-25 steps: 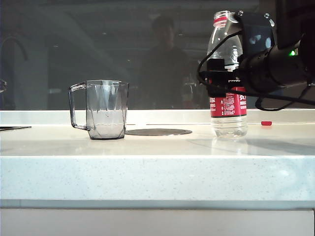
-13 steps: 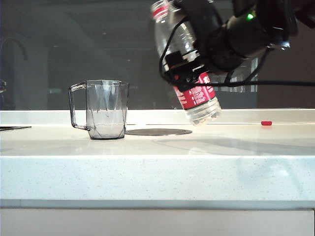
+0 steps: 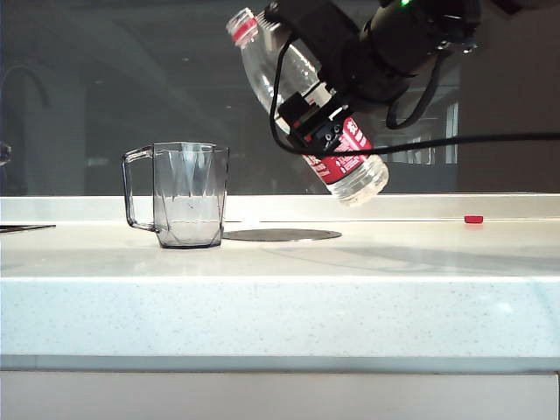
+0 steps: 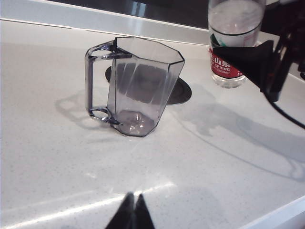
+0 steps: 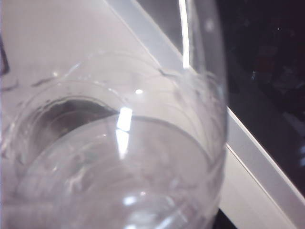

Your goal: Pick up the mineral water bottle on the table and pour water into the mug until it's half full.

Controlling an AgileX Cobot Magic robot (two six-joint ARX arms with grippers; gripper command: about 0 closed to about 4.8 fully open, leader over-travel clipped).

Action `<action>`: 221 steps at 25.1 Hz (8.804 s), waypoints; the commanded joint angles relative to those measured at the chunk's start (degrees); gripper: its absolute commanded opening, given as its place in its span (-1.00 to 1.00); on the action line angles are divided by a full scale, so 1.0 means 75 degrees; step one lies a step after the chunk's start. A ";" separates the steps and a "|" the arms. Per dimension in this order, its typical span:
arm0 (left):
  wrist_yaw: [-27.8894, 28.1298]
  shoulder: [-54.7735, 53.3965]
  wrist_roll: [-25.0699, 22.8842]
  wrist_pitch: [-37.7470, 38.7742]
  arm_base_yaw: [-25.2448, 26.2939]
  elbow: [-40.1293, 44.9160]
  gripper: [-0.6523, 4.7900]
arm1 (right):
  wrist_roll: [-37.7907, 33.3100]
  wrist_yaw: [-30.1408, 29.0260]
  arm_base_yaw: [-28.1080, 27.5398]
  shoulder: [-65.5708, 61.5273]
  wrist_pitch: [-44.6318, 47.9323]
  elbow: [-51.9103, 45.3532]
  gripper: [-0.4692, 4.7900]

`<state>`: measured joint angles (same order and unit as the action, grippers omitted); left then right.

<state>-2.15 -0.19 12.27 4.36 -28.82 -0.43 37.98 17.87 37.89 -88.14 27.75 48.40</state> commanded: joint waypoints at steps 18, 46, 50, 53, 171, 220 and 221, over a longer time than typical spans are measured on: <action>-0.0003 -0.0006 -0.0032 -0.0015 0.0000 -0.0020 -0.78 | 0.2617 0.0431 0.0277 -0.0536 -0.0294 0.0793 0.52; -0.0003 -0.0006 -0.0029 0.0236 0.0000 -0.0020 -0.78 | 0.4144 0.0752 0.0271 -0.1081 -0.0058 0.1408 0.52; -0.0006 -0.0006 -0.0029 0.0236 0.0000 -0.0020 -0.78 | 0.4220 0.0831 0.0262 -0.1084 -0.0015 0.1408 0.52; -0.0006 -0.0006 -0.0029 0.0236 0.0000 -0.0020 -0.78 | 0.4383 0.0833 0.0227 -0.1084 0.0082 0.1408 0.52; 0.0548 -0.0006 -0.0242 0.0207 0.0000 -0.0020 -0.78 | 0.4077 0.2142 0.0256 -0.1542 -0.1096 0.2314 0.34; 0.0545 -0.0006 -0.0236 -0.0079 0.0003 -0.0023 -0.78 | -0.5863 0.0871 -0.1070 0.1029 0.2454 -0.2766 0.51; 0.0545 -0.0003 -0.0233 -0.0079 0.0003 -0.0023 -0.78 | -0.5866 0.0868 -0.1070 0.1032 0.2448 -0.2766 0.51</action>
<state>1.76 -0.19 10.76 4.86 -28.80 -0.43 -5.69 24.45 29.71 -80.73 45.87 27.51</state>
